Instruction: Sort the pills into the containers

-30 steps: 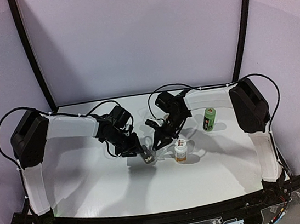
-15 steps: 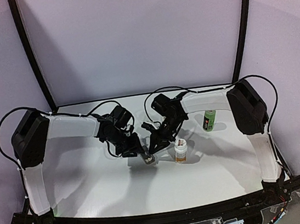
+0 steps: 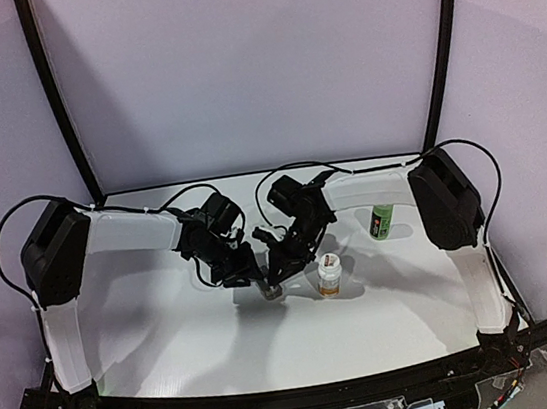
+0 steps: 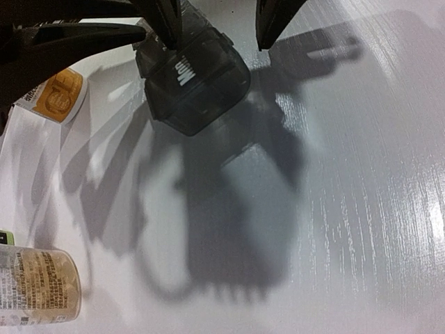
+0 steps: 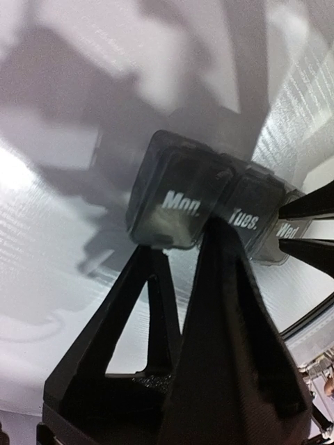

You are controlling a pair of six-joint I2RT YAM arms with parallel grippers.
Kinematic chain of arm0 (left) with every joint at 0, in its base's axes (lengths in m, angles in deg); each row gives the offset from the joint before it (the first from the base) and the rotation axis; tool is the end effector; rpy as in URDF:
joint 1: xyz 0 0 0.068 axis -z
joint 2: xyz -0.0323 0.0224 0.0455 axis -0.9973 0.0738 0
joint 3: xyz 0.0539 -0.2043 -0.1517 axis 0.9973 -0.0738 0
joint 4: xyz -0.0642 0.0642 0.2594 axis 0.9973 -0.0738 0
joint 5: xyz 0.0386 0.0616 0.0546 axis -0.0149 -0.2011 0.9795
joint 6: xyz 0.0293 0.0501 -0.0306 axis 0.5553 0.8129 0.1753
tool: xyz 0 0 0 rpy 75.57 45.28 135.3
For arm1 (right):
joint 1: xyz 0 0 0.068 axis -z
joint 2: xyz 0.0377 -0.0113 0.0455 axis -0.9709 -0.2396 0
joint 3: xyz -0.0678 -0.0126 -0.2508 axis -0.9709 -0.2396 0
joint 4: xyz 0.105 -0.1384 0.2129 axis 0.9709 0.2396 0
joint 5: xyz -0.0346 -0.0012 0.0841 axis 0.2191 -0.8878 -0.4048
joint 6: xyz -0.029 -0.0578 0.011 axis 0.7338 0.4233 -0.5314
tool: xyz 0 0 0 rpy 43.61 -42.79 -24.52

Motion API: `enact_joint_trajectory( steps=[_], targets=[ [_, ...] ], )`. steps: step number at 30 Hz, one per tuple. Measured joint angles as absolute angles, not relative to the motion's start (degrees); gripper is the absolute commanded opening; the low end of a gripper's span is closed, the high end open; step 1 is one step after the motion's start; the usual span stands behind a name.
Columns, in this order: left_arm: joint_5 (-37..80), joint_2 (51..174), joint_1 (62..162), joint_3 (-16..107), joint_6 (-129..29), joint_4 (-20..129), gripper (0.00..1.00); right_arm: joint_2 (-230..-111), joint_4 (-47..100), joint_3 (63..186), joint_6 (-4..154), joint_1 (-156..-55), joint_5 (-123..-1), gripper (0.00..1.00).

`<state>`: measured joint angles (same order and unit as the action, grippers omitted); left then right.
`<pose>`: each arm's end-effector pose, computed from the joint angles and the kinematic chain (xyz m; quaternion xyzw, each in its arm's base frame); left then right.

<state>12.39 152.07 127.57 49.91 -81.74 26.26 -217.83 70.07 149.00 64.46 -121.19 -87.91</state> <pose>0.3028 -0.2915 0.1175 0.0170 0.9644 -0.2565 0.0626 0.3104 0.3512 0.1254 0.2682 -0.9092 -0.3175 0.0248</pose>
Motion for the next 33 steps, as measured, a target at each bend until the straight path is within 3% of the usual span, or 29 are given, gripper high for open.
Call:
enact_joint_trajectory(
  steps=[5, 11, 19, 33],
  targets=[
    [12.2, 152.2, 127.6, 50.0, -81.7, 26.1, 0.38, -217.9, 70.7, 149.7, 65.0, -121.8, -86.4, 0.16],
    [12.3, 152.3, 127.6, 50.4, -81.7, 25.6, 0.38, -216.8, 71.0, 149.9, 65.3, -121.9, -83.6, 0.32],
    [12.3, 152.4, 127.7, 50.8, -81.7, 25.0, 0.38, -214.2, 71.0, 149.2, 65.1, -121.9, -80.3, 0.31],
    [12.2, 152.4, 127.8, 50.8, -81.7, 24.9, 0.38, -214.6, 71.5, 147.5, 64.6, -122.2, -81.8, 0.40]
  ],
)
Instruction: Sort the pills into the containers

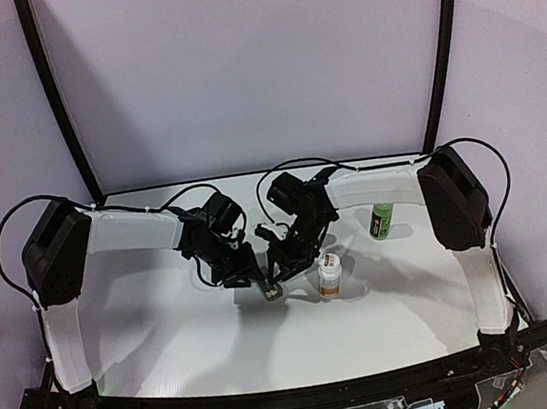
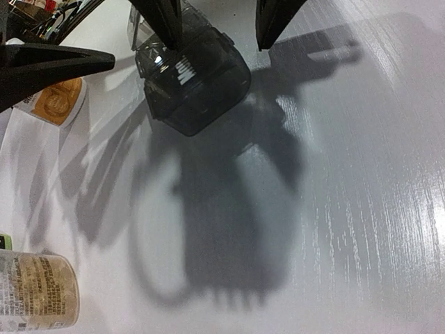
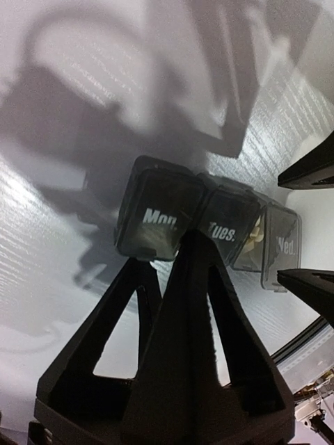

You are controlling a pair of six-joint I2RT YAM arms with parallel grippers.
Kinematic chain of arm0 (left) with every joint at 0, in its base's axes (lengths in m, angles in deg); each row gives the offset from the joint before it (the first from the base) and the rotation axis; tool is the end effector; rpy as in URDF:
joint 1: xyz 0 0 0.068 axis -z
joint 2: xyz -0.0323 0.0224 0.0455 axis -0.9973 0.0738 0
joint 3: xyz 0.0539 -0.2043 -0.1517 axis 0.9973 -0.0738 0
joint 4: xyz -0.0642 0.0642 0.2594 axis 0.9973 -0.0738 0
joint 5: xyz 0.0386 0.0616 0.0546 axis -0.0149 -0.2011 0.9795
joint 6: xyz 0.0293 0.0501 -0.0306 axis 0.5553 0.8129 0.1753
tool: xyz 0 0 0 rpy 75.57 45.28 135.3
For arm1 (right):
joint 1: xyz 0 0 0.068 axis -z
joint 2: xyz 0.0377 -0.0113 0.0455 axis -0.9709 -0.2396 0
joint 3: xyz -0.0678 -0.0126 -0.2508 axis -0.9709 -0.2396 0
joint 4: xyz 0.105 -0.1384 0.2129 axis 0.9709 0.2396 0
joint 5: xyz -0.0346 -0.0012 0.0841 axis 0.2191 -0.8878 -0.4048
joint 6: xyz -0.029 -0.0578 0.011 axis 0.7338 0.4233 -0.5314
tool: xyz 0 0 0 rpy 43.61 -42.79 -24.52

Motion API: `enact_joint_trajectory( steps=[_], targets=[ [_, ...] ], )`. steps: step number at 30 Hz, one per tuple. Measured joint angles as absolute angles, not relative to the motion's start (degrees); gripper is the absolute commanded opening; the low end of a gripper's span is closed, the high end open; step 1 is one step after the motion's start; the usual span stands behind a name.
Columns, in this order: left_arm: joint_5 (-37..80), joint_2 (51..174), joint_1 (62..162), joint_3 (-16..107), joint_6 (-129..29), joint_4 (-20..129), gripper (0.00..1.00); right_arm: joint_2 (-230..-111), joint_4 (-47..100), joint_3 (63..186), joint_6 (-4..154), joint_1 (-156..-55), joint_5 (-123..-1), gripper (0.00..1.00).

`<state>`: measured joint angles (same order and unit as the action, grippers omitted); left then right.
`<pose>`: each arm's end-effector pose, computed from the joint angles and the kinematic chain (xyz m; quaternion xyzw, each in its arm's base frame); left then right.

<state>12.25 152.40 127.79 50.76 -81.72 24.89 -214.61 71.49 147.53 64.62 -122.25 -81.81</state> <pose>0.3021 -0.2932 0.1183 0.0181 0.9657 -0.2528 0.0559 0.3020 0.3480 0.1394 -0.2744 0.9210 0.2766 0.0036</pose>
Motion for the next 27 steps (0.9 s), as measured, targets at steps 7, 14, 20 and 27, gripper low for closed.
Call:
enact_joint_trajectory(
  steps=[7, 14, 20, 27],
  targets=[
    [12.0, 152.4, 127.8, 50.8, -81.7, 24.9, 0.38, -216.1, 71.7, 147.7, 64.2, -122.9, -81.3, 0.39],
    [11.4, 152.4, 127.8, 50.6, -82.0, 25.0, 0.38, -216.6, 71.8, 147.7, 63.8, -123.4, -79.9, 0.34],
    [10.6, 152.4, 127.8, 50.2, -82.7, 25.5, 0.38, -216.9, 71.7, 147.7, 63.8, -124.3, -78.4, 0.33],
    [10.1, 152.4, 127.8, 50.0, -83.3, 25.9, 0.38, -216.9, 72.0, 147.7, 63.4, -124.7, -77.3, 0.30]
  ],
)
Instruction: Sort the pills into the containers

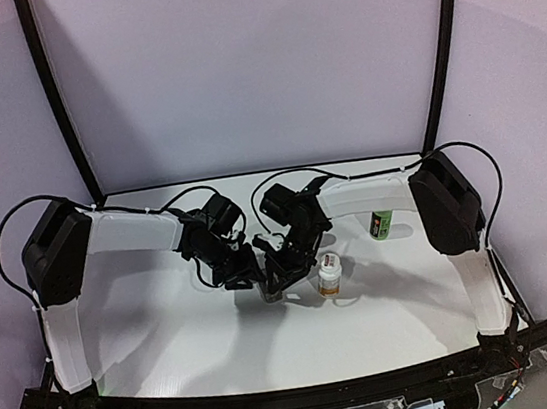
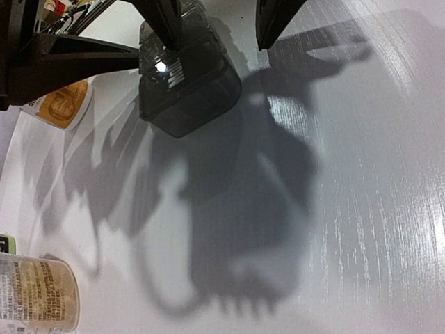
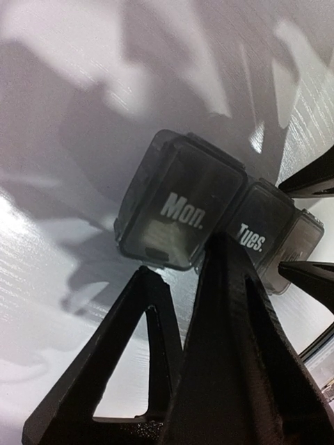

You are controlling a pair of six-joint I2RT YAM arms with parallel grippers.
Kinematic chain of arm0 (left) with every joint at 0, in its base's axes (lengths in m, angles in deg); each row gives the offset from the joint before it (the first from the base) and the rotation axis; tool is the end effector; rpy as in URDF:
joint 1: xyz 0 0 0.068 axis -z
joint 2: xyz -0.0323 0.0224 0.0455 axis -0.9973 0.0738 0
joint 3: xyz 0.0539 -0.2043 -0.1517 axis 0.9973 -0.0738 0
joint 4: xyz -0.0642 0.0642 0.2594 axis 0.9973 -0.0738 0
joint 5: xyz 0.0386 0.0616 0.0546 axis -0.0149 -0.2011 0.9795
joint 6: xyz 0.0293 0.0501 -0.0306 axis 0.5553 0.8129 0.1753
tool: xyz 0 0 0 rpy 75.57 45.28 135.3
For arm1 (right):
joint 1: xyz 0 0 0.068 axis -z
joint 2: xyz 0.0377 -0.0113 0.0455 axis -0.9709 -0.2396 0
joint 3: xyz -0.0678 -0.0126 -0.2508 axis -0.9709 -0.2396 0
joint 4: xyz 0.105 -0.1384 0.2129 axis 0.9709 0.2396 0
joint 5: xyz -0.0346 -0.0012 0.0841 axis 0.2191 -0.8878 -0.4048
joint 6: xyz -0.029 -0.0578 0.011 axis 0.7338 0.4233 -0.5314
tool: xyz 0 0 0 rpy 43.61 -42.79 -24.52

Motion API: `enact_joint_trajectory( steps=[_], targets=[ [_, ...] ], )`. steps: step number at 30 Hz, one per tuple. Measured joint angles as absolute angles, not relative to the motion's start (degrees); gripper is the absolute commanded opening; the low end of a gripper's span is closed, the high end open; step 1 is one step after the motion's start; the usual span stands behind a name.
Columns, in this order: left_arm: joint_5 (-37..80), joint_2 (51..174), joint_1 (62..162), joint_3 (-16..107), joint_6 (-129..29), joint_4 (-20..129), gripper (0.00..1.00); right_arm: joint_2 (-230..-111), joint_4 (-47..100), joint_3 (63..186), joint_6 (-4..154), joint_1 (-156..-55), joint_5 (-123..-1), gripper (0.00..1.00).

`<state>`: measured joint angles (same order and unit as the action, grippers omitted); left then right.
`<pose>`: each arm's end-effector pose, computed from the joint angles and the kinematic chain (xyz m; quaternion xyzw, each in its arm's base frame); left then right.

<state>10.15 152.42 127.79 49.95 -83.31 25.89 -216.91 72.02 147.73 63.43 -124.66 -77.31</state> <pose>0.2998 -0.2935 0.1155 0.0090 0.9628 -0.2668 0.0408 0.2903 0.3585 0.1207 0.2772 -0.9319 -0.2339 0.0021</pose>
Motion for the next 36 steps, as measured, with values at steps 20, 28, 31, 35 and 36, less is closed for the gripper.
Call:
enact_joint_trajectory(
  steps=[20, 28, 31, 35, 36],
  targets=[
    [9.9, 152.4, 127.8, 50.0, -84.0, 25.1, 0.38, -217.0, 71.4, 146.0, 62.9, -126.4, -72.7, 0.28],
    [9.3, 152.4, 127.6, 49.8, -84.7, 24.8, 0.34, -217.1, 70.8, 145.5, 62.7, -126.6, -72.2, 0.26],
    [9.1, 152.4, 127.6, 49.8, -84.7, 24.8, 0.34, -217.1, 70.7, 145.4, 62.6, -126.6, -72.2, 0.26],
    [9.0, 152.4, 127.5, 49.8, -84.7, 24.8, 0.34, -217.2, 70.7, 145.3, 62.0, -126.7, -72.0, 0.27],
    [9.0, 152.4, 127.5, 49.8, -84.7, 24.8, 0.34, -217.2, 70.7, 145.3, 61.8, -126.7, -72.0, 0.29]
  ],
)
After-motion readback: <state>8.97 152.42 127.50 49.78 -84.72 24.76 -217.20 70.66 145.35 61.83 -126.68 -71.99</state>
